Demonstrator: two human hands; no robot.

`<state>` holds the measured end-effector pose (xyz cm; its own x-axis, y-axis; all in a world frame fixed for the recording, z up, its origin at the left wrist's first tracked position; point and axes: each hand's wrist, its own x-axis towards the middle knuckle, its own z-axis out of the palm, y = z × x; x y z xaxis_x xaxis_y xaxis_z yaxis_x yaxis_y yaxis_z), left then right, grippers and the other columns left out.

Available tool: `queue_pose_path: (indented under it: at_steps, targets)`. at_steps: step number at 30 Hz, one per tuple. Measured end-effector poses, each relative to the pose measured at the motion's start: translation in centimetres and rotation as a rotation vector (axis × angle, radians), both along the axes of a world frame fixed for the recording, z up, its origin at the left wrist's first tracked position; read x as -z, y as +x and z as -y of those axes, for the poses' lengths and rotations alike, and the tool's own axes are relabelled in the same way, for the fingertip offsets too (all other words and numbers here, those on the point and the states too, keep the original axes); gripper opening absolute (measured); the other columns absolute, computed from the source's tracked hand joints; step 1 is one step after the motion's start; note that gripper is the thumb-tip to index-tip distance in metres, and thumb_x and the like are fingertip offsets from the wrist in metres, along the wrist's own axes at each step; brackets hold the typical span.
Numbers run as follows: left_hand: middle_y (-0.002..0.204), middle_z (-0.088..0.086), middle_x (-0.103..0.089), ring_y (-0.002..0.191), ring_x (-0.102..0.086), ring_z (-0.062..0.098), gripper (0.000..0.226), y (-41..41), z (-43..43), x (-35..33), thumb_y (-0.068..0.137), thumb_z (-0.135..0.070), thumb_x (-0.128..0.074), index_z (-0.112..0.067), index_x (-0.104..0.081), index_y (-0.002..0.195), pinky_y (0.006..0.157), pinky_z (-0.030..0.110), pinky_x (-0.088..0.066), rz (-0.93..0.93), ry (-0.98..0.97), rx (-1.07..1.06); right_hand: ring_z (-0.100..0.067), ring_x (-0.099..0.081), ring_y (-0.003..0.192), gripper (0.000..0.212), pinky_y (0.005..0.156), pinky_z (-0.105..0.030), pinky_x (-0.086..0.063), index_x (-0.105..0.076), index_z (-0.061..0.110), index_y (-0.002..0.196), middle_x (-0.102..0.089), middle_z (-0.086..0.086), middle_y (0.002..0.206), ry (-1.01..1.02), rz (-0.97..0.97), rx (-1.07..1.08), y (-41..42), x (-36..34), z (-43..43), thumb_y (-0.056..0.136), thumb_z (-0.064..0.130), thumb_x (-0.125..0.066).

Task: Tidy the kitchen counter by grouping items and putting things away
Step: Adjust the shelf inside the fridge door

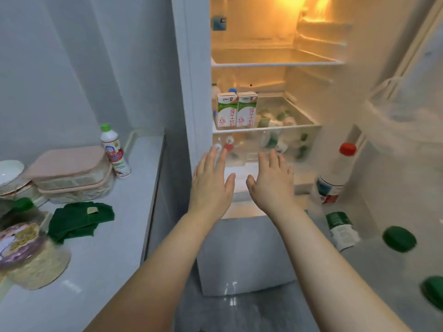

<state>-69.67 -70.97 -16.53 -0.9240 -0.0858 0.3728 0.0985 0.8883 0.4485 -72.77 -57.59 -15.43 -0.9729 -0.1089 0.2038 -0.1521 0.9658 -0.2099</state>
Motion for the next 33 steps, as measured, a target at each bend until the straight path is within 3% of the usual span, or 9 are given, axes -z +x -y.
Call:
queue_pose_path:
  at_steps: [4,7,12,14,16,20,25,30,33]
  targets:
    - [0.159,-0.002,-0.013,0.147,-0.006,0.016,0.057,-5.6,-2.6,0.1,0.099,-0.031,-0.039,-0.022,-0.017,0.151,0.120,0.036,-0.011,-0.066,0.038,0.190,-0.029,-0.011,0.144,0.063,0.115,-0.047,-0.017,-0.017,0.017,0.149,-0.008,-0.009,0.159,-0.051,-0.008,0.108,-2.1,-0.8,-2.2,0.095,0.035,-0.043]
    - [0.155,0.002,-0.028,0.144,-0.018,0.018,0.055,-10.4,-4.9,-0.7,0.095,-0.031,-0.035,-0.015,-0.030,0.147,0.118,0.030,-0.011,-0.114,0.068,0.351,-0.029,-0.024,0.138,0.060,0.109,-0.043,-0.027,-0.023,0.015,0.145,-0.021,-0.009,0.154,-0.053,-0.075,0.214,-4.5,-1.7,-4.3,0.093,0.032,-0.045]
    - [0.152,0.004,-0.034,0.142,-0.026,0.019,0.048,-16.6,-7.8,-1.8,0.098,-0.028,-0.040,-0.014,-0.036,0.144,0.114,0.028,-0.014,-0.172,0.106,0.574,-0.030,-0.045,0.114,0.045,0.090,-0.039,-0.039,-0.041,0.013,0.129,-0.047,-0.008,0.128,0.013,-0.158,0.393,-7.0,-3.7,-6.8,0.087,0.028,-0.048]
    - [0.150,0.006,-0.037,0.140,-0.029,0.020,0.049,-18.7,-9.1,-2.3,0.097,-0.030,-0.038,-0.012,-0.040,0.142,0.116,0.030,-0.017,-0.211,0.133,0.667,-0.031,-0.047,0.112,0.042,0.092,-0.041,-0.040,-0.046,0.011,0.125,-0.050,-0.010,0.124,0.016,-0.186,0.454,-7.3,-4.4,-7.8,0.085,0.025,-0.050]
    - [0.146,0.009,-0.042,0.138,-0.032,0.021,0.054,-20.5,-10.6,-2.8,0.093,-0.034,-0.034,-0.008,-0.044,0.139,0.114,0.019,-0.014,-0.230,0.181,0.765,-0.034,-0.049,0.111,0.041,0.092,-0.044,-0.043,-0.050,0.007,0.122,-0.053,-0.013,0.121,-0.008,-0.245,0.529,-7.5,-4.9,-8.4,0.084,0.021,-0.052]
    - [0.135,0.014,-0.052,0.127,-0.044,0.024,0.048,-22.5,-13.5,-3.9,0.091,-0.026,-0.039,-0.003,-0.051,0.132,0.107,0.009,-0.016,-0.289,0.264,0.958,-0.033,-0.056,0.089,0.033,0.070,-0.045,-0.050,-0.060,0.003,0.106,-0.062,-0.013,0.096,-0.045,-0.411,0.549,-6.8,-6.2,-8.6,0.080,0.017,-0.045]
    - [0.120,0.019,-0.061,0.116,-0.049,0.022,0.032,-23.1,-16.5,-6.1,0.089,-0.008,-0.047,0.003,-0.062,0.115,0.105,0.014,-0.027,-0.458,0.377,1.138,-0.032,-0.053,0.078,0.019,0.063,-0.044,-0.046,-0.065,0.001,0.085,-0.063,-0.012,0.080,0.061,-0.594,0.610,-5.8,-8.3,-8.5,0.077,0.008,-0.050]
    - [0.120,0.016,-0.061,0.121,-0.051,0.030,0.027,-22.1,-19.4,-7.5,0.088,-0.009,-0.048,0.000,-0.067,0.106,0.105,0.032,-0.036,-0.518,0.433,1.290,-0.030,-0.047,0.067,0.024,0.056,-0.041,-0.039,-0.065,0.001,0.072,-0.058,-0.012,0.068,0.184,-0.760,0.681,-4.5,-10.0,-8.5,0.079,0.005,-0.043]
    - [0.108,0.015,-0.066,0.113,-0.055,0.029,0.025,-21.2,-20.7,-7.9,0.087,-0.009,-0.049,0.001,-0.069,0.098,0.099,0.035,-0.042,-0.571,0.434,1.399,-0.031,-0.047,0.068,0.020,0.057,-0.041,-0.041,-0.065,0.002,0.070,-0.057,-0.012,0.068,0.260,-0.735,0.808,-3.4,-10.2,-9.7,0.076,0.004,-0.045]
